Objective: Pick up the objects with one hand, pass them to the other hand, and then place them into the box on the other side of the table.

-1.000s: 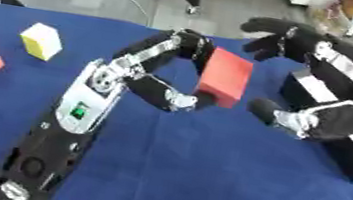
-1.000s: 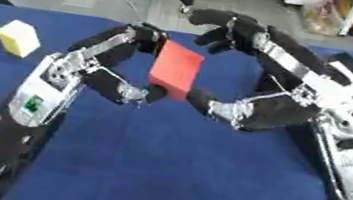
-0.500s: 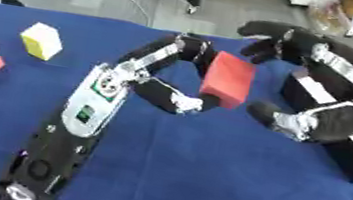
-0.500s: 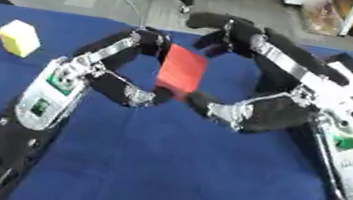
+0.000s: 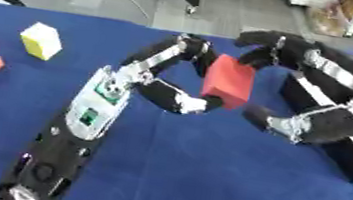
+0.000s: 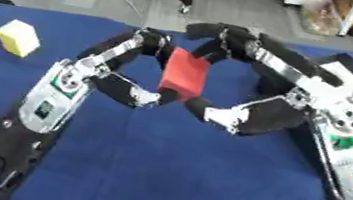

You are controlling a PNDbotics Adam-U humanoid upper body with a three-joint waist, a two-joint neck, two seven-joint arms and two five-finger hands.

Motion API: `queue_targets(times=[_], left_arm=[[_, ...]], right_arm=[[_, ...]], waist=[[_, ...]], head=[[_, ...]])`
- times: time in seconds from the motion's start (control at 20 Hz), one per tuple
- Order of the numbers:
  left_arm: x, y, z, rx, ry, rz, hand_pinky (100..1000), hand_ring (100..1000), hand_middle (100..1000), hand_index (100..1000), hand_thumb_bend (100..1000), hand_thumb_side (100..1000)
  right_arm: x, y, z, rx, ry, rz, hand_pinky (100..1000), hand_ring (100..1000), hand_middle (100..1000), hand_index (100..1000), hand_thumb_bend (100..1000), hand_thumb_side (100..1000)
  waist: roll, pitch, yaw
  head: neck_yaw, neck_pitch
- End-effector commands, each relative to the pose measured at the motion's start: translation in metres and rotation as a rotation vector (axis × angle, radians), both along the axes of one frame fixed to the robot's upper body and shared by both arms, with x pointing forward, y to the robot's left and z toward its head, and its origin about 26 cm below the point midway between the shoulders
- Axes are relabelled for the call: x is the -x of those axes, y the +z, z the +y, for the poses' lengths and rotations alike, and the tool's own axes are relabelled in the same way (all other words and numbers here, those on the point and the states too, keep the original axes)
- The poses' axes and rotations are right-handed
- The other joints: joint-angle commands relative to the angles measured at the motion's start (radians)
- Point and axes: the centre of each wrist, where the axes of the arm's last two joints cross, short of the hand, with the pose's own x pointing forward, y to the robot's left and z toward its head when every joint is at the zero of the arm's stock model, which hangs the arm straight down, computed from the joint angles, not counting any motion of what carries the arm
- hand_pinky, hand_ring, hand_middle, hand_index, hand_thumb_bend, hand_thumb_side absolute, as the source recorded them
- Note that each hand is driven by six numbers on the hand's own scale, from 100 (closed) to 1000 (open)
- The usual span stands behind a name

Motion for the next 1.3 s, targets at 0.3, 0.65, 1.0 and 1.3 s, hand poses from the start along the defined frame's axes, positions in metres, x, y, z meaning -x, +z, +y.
queue_targets(times=[0.3, 0.65, 1.0, 1.3], left_arm=[[0.0009, 0.01, -0.004, -0.009, 0.011, -0.051, 581, 538, 538, 635, 399, 334], [0.001, 0.011, -0.0048, -0.029, 0.025, -0.076, 585, 539, 539, 639, 396, 338], [0.0008, 0.0094, -0.0044, -0.07, 0.05, -0.108, 583, 535, 534, 636, 429, 341], [-0.0003, 0.0055, -0.0051, -0.114, 0.08, -0.133, 585, 534, 532, 635, 436, 344]], right_arm=[[-0.0032, 0.0009, -0.002, 0.095, -0.001, -0.017, 789, 815, 882, 944, 318, 385], [-0.0037, 0.0022, -0.0044, 0.119, -0.045, -0.077, 801, 829, 886, 953, 317, 389], [-0.0012, 0.0058, -0.0048, 0.101, -0.138, -0.211, 813, 835, 888, 963, 322, 392], [0.0022, 0.0087, -0.0038, 0.066, -0.185, -0.28, 819, 837, 888, 966, 327, 393]], waist=[[-0.018, -0.007, -0.003], [-0.019, -0.008, -0.004], [-0.019, -0.007, -0.004], [-0.018, -0.007, -0.004]], head=[[-0.004, -0.001], [-0.002, -0.001], [-0.002, -0.001], [-0.003, -0.001]])
